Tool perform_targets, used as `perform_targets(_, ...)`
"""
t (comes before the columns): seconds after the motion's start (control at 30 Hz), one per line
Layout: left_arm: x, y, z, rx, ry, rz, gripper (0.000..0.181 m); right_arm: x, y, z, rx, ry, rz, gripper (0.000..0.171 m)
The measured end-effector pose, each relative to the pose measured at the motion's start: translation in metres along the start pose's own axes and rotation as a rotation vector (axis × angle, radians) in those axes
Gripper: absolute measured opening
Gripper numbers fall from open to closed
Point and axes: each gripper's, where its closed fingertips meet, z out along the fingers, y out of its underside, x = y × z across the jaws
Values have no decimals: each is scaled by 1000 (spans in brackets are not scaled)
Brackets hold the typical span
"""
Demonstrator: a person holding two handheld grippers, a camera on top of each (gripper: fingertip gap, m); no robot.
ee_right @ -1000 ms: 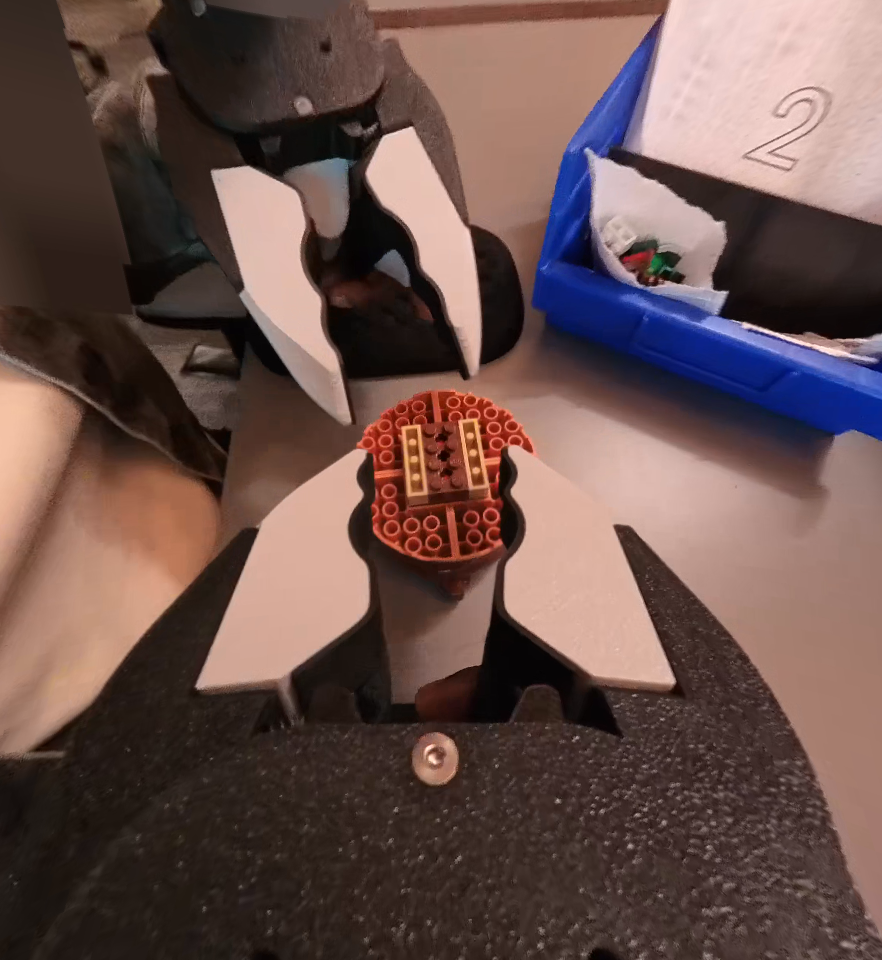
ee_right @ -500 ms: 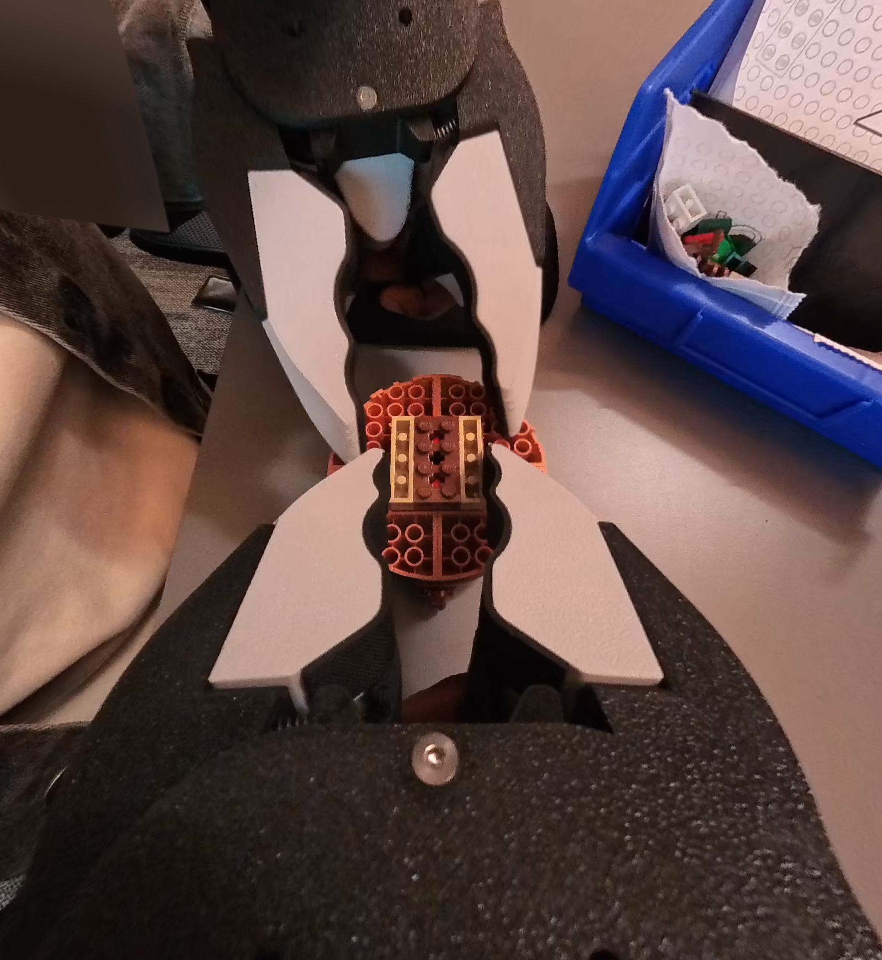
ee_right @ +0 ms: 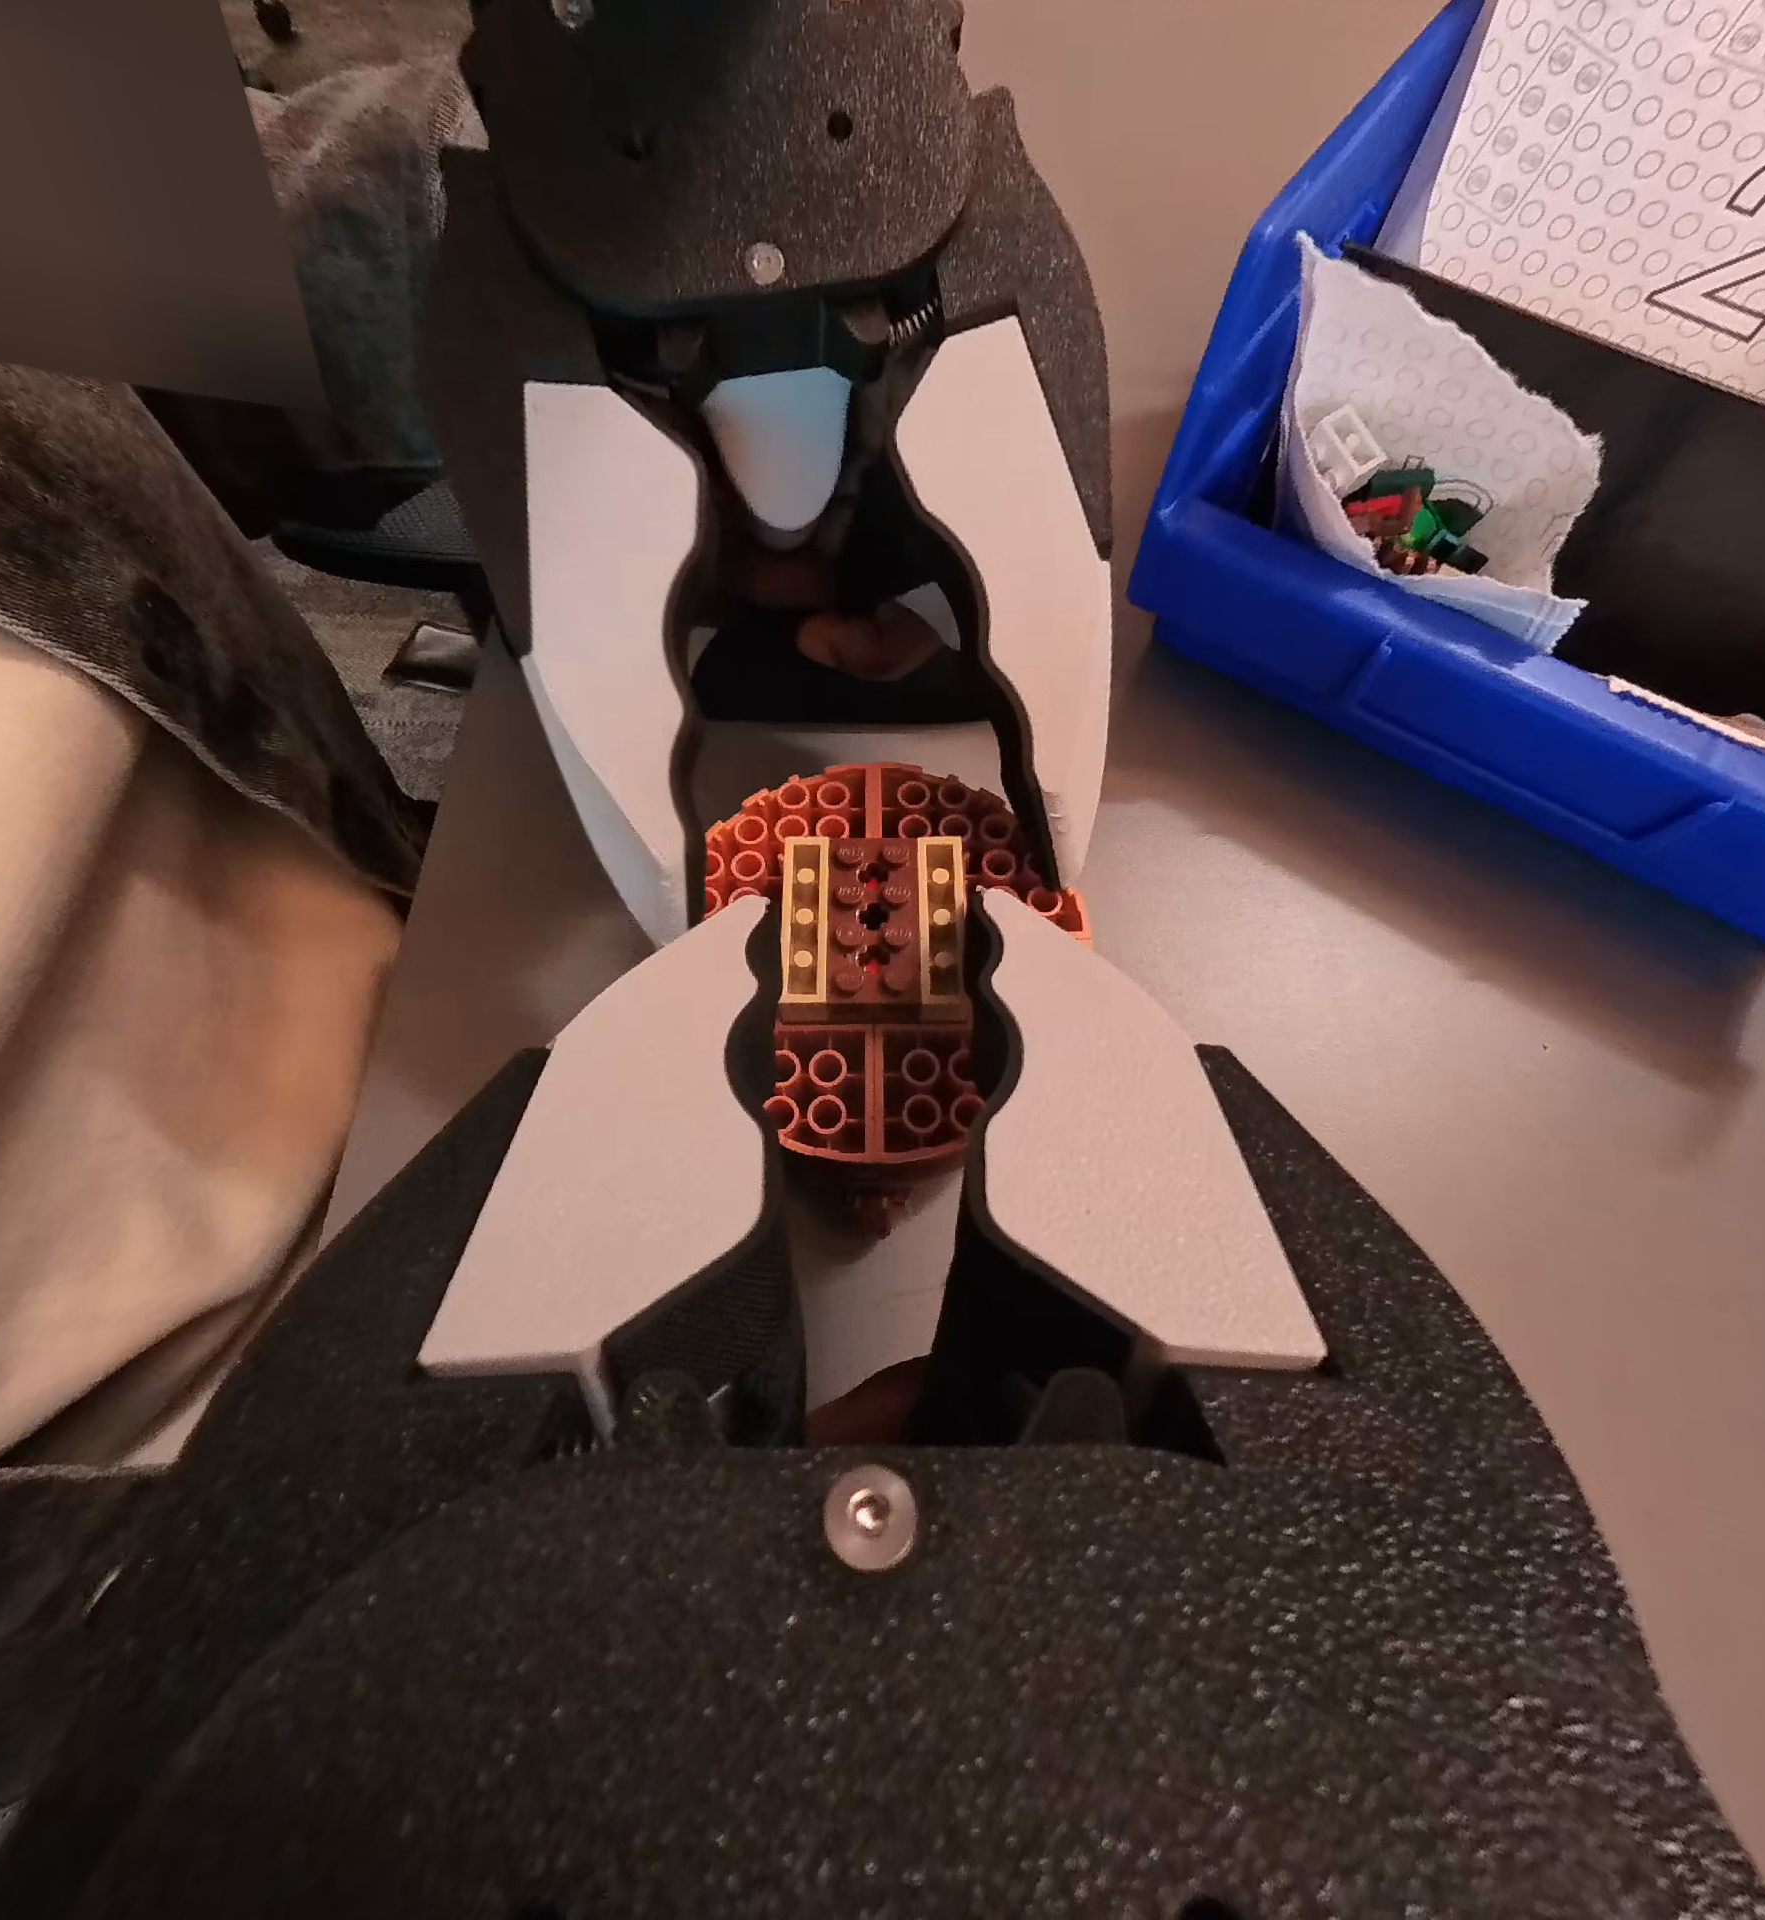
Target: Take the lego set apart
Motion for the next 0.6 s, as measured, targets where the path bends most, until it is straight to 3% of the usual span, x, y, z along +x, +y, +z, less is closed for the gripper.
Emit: perform_targets(0.6, 1, 1, 0, -6, 32, -20, 61, 3, -1, -1, 104, 22, 15, 32)
